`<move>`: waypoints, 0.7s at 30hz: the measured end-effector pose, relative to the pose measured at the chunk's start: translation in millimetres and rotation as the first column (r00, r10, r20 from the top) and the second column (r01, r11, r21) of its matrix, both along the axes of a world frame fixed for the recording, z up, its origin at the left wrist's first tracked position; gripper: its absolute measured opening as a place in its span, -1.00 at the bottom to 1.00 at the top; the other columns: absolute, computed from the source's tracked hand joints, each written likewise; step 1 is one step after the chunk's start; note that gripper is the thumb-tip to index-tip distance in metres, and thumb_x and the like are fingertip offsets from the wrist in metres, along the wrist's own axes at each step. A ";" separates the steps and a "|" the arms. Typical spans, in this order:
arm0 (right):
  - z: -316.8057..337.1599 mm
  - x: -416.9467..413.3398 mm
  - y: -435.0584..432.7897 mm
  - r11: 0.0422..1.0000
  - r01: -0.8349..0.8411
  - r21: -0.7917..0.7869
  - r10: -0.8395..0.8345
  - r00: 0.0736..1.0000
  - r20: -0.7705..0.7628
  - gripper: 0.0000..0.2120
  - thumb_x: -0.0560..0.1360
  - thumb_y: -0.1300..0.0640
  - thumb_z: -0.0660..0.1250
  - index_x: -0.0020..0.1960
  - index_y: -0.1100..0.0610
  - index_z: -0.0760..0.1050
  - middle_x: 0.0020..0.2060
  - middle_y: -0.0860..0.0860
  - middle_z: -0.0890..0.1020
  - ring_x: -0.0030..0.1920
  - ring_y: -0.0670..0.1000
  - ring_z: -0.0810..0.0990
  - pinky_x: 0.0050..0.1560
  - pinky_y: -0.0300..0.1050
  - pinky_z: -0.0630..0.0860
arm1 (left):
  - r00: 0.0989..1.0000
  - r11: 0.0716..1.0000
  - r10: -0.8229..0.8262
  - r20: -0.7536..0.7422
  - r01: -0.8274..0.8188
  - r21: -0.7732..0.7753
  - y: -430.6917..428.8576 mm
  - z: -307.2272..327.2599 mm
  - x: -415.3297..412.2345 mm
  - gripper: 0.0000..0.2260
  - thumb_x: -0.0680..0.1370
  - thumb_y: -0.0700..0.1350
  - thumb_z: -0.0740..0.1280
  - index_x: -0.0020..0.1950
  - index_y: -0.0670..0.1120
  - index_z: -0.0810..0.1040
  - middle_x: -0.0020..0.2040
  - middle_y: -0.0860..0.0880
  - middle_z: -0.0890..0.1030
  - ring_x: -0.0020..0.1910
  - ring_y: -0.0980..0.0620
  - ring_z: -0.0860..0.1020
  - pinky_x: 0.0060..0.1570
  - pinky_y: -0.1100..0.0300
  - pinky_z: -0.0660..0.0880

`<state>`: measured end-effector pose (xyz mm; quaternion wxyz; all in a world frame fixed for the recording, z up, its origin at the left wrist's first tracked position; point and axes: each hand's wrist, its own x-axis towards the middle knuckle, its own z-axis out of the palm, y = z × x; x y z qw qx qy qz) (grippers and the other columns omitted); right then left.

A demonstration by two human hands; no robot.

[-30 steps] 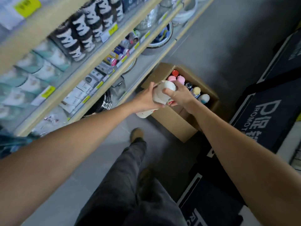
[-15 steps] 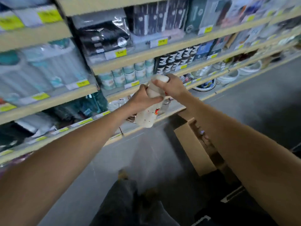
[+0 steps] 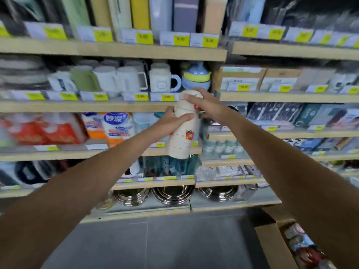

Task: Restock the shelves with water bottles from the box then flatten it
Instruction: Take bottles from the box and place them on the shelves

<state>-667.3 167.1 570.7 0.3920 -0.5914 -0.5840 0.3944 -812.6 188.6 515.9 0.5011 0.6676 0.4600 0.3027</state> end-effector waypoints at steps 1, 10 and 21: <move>8.7 -20.9 3.7 1.000 -0.022 0.010 0.022 1.000 -0.018 -0.55 0.52 -0.10 0.32 0.34 -0.03 0.31 0.04 -0.06 0.52 0.01 -0.05 0.54 -0.06 -0.11 0.55 | 0.999 0.999 0.036 0.016 -0.036 0.019 2.0 8.5 -21.2 -0.44 0.36 0.22 0.39 0.21 -0.08 0.38 0.08 -0.03 0.59 -0.06 0.09 0.59 -0.26 0.23 0.49; 104.7 -214.1 42.2 0.952 -0.237 0.193 0.257 0.963 -0.087 -0.64 0.50 0.04 0.38 0.24 -0.03 0.35 0.07 -0.02 0.60 -0.03 -0.06 0.61 -0.12 -0.13 0.58 | 0.959 0.958 0.230 0.168 -0.253 0.136 26.5 116.0 -211.5 -0.42 0.39 0.20 0.35 0.28 -0.04 0.27 0.03 0.02 0.54 -0.10 0.13 0.55 -0.25 0.21 0.47; 188.9 -346.6 93.1 0.866 -0.347 0.359 0.384 0.922 -0.037 -0.76 0.50 -0.05 0.35 0.13 -0.04 0.45 0.05 -0.06 0.63 0.02 -0.04 0.63 -0.02 -0.11 0.55 | 0.897 0.898 0.293 0.330 -0.377 0.226 72.8 204.4 -340.4 -0.12 0.11 0.41 0.39 0.29 -0.07 0.42 0.08 -0.08 0.64 0.00 -0.04 0.65 0.10 -0.11 0.56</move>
